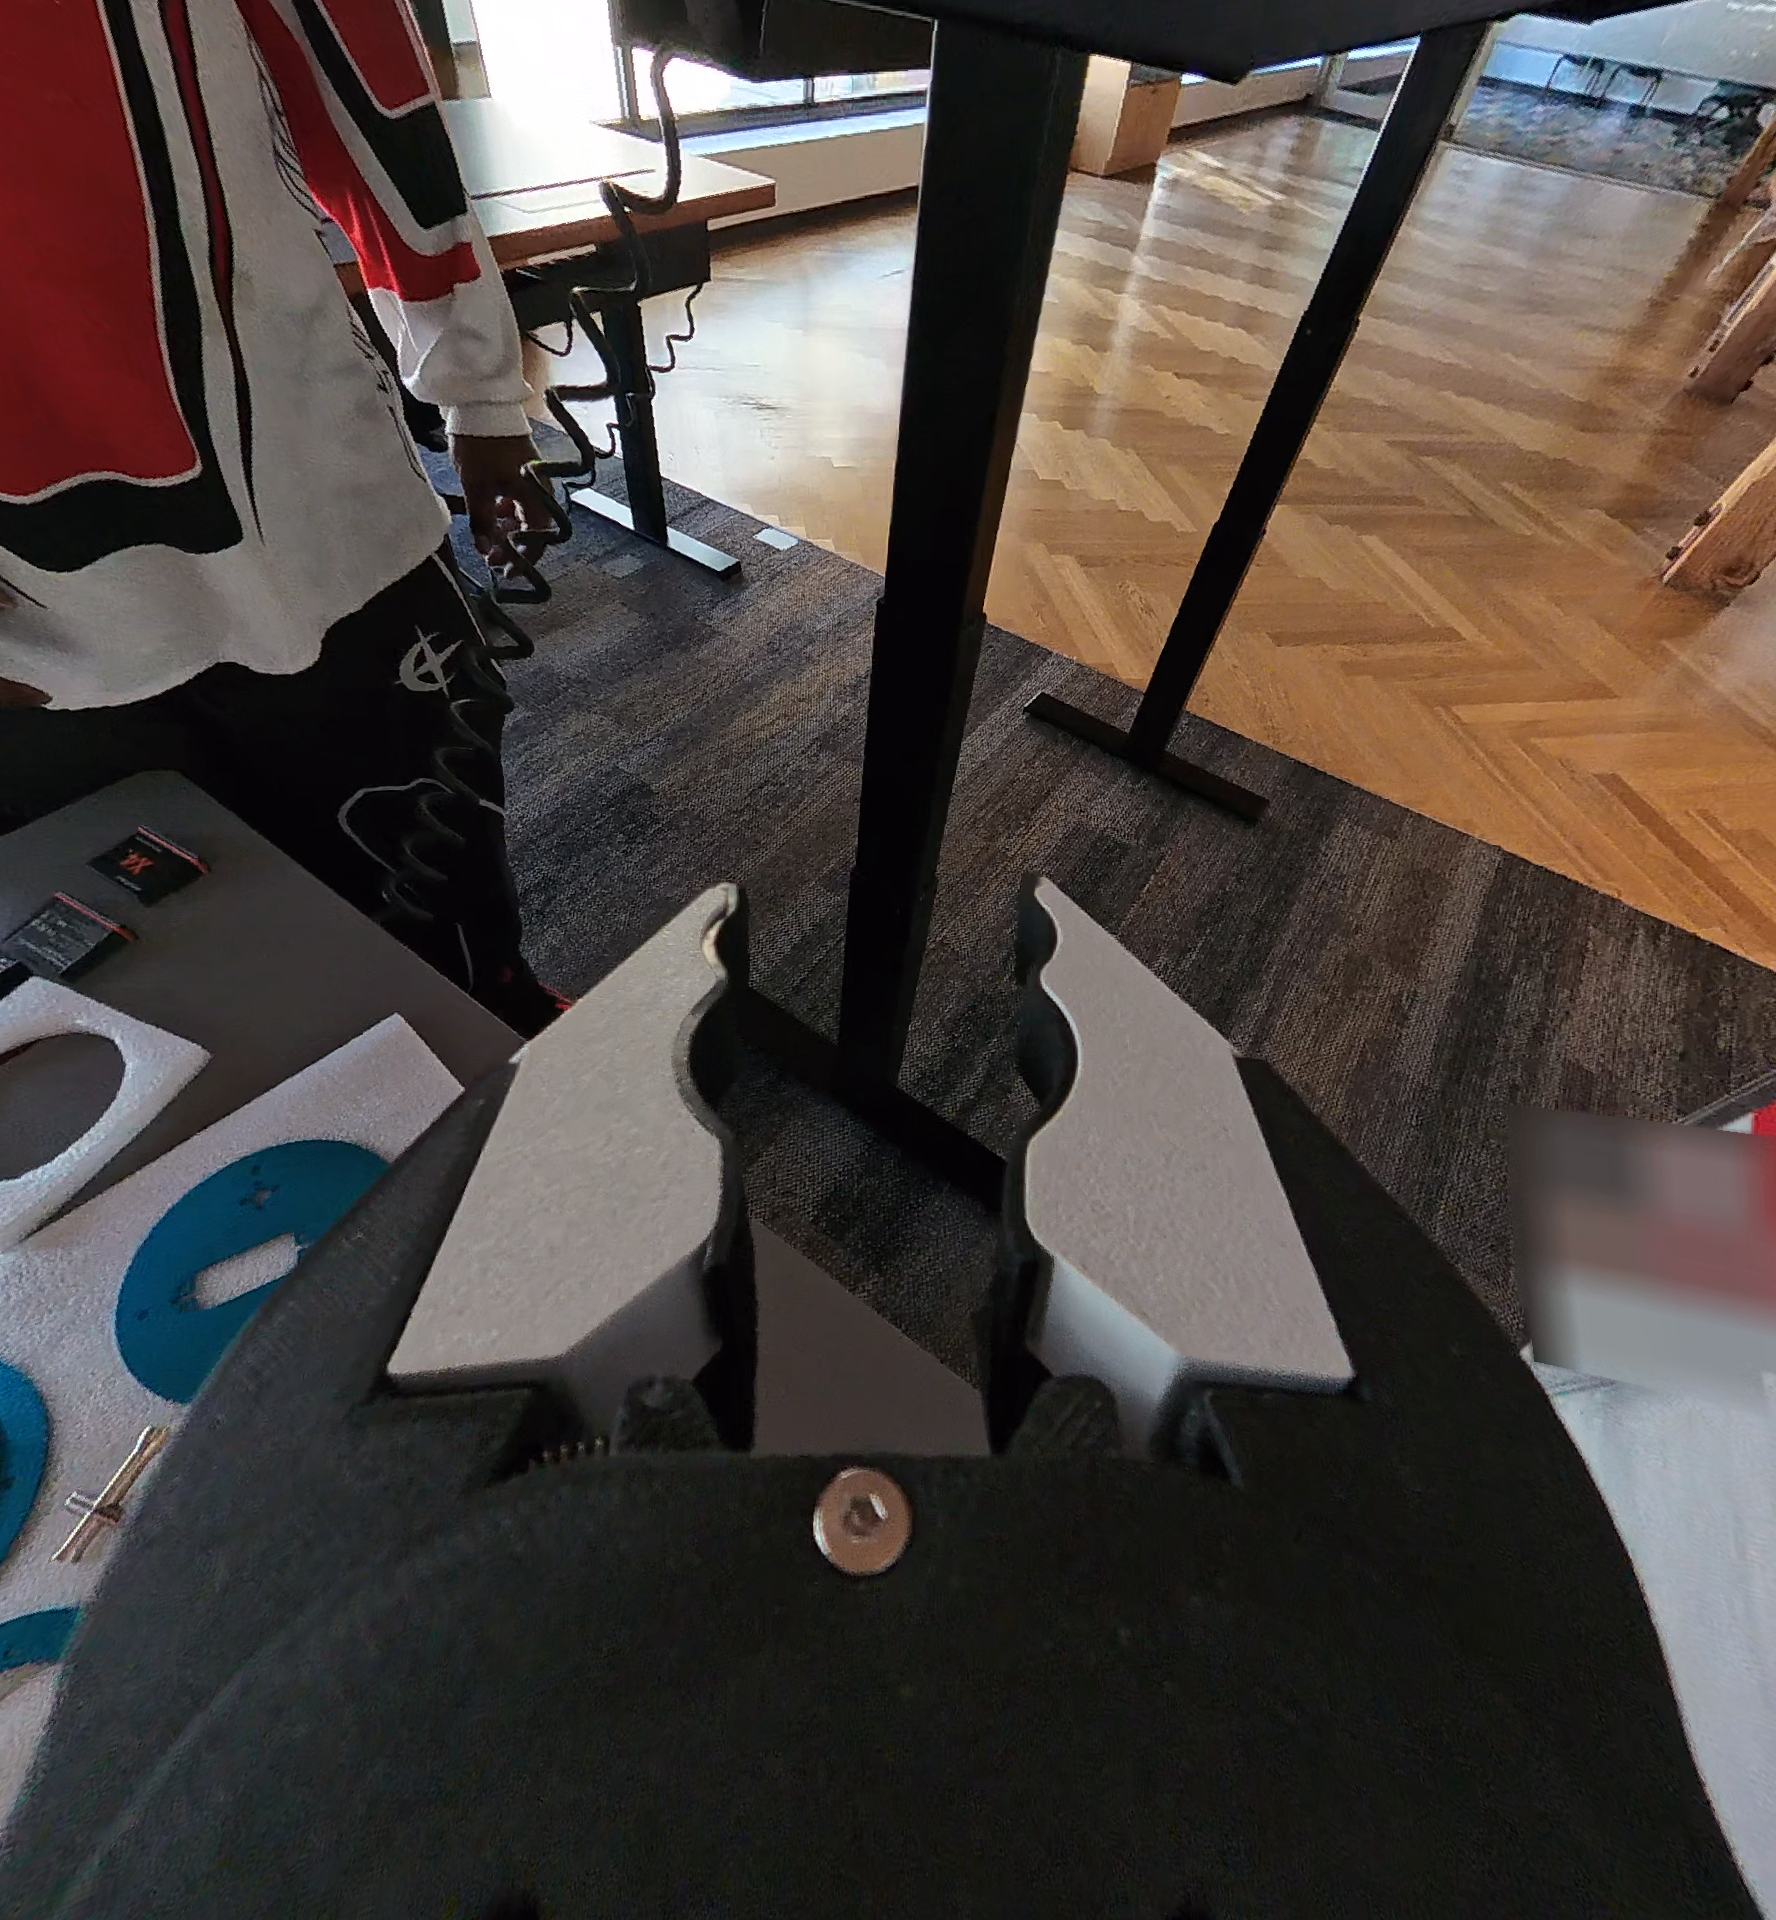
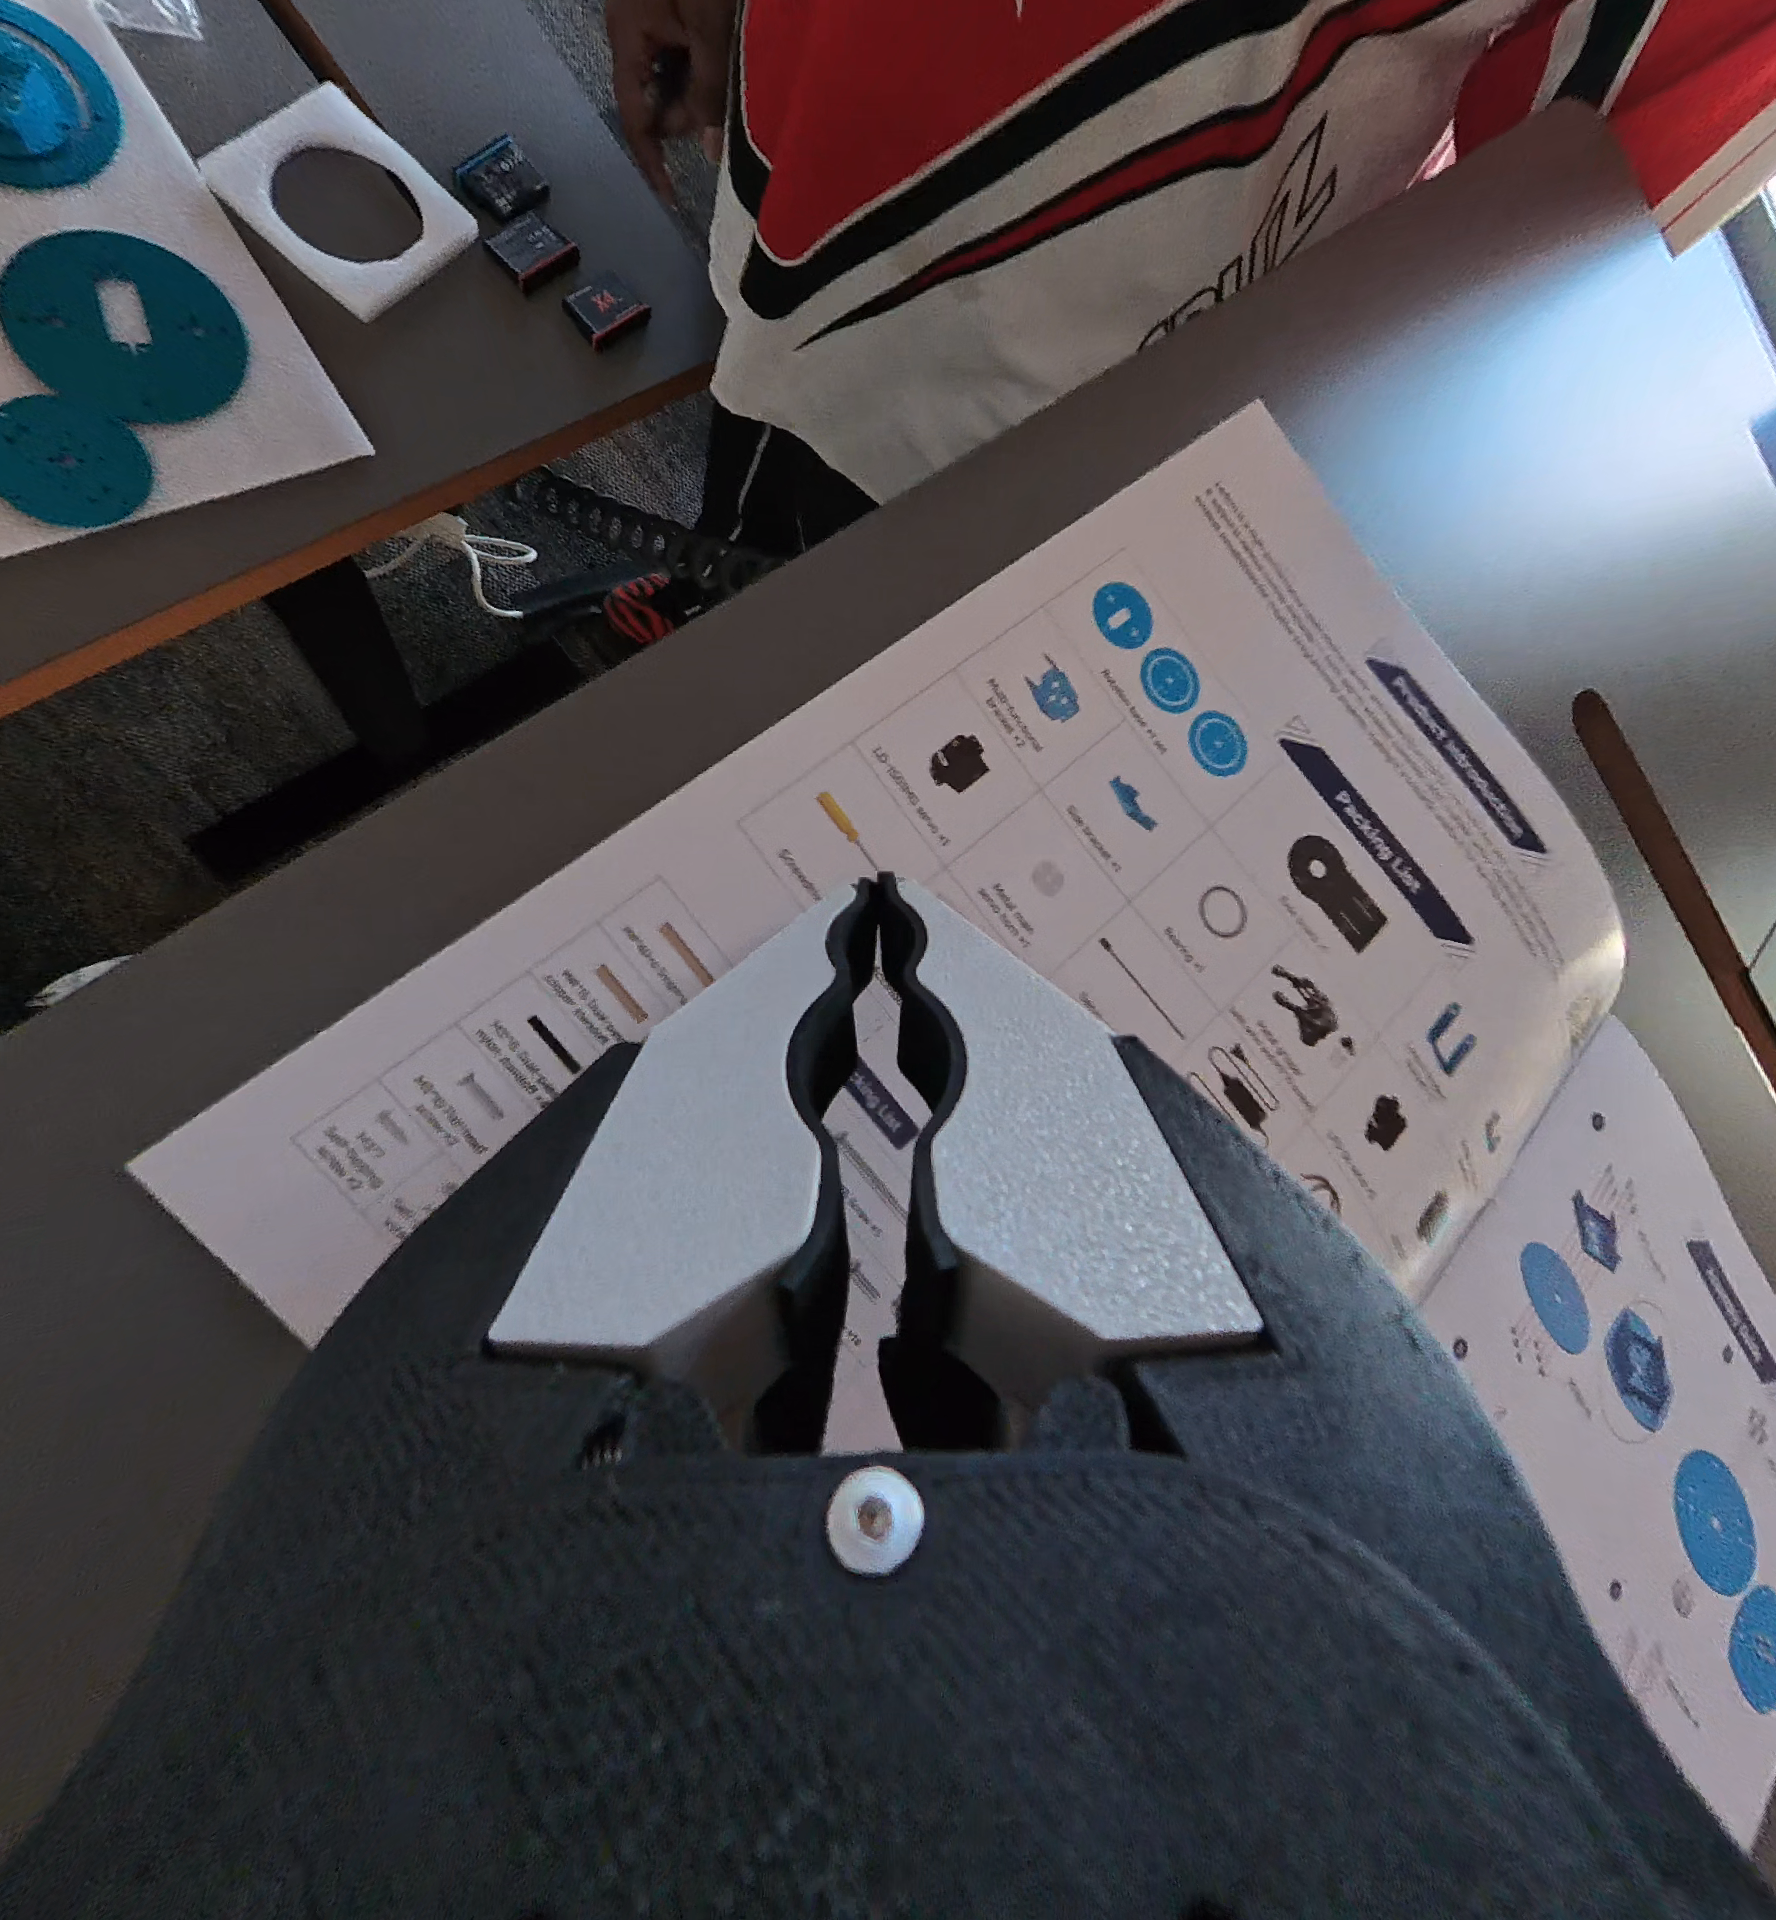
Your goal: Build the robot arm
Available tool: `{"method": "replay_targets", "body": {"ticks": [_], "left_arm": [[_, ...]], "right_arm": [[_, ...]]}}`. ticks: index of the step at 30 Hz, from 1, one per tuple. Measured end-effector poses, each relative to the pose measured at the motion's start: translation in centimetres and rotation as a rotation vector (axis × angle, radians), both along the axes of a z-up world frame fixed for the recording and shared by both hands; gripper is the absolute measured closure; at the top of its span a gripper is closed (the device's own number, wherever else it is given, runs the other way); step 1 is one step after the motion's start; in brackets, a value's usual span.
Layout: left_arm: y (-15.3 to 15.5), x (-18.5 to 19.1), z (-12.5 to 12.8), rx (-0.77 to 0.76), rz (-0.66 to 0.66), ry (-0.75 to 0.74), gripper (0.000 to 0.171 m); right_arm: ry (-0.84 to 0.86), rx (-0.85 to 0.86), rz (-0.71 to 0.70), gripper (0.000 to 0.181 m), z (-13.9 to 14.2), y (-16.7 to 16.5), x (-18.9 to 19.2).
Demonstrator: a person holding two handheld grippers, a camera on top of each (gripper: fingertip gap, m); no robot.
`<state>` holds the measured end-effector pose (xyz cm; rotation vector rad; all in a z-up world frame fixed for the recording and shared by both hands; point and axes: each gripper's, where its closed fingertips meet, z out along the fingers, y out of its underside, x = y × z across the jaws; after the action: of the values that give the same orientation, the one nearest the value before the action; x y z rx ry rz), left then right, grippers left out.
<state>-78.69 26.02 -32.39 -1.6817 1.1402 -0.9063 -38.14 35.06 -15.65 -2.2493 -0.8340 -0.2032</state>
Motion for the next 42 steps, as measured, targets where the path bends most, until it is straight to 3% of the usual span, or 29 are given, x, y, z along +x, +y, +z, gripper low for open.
{"method": "replay_targets", "body": {"ticks": [15, 18, 24, 30, 36, 42], "left_arm": [[-1.6, 3.1, -0.9, 0.000, -0.036, 0.001, 0.122], [-2.3, 4.1, 0.1, 0.020, -0.012, -0.007, 0.123], [-4.6, 6.4, 1.8, 0.072, 0.073, -0.007, 0.123], [-7.7, 9.7, 2.0, 0.051, 0.244, -0.039, 0.124], [-11.5, 13.7, 3.9, 0.018, 0.310, -0.076, 0.124], [-13.1, 15.6, 8.1, 0.017, 0.351, -0.153, 0.125]], "right_arm": [[-0.064, 0.039, 0.023, 0.181, -0.1, 0.1, -0.4], [-0.051, 0.155, 0.004, 0.181, 2.2, -0.1, 0.3], [0.027, 0.293, 0.011, 0.181, 5.7, -6.9, 2.8], [0.010, 0.454, 0.148, 0.181, 5.8, -14.0, 4.1], [0.081, 0.546, 0.259, 0.181, 6.2, -17.6, 3.2], [-0.072, 0.561, 0.385, 0.181, 4.8, -19.3, 4.1]]}}
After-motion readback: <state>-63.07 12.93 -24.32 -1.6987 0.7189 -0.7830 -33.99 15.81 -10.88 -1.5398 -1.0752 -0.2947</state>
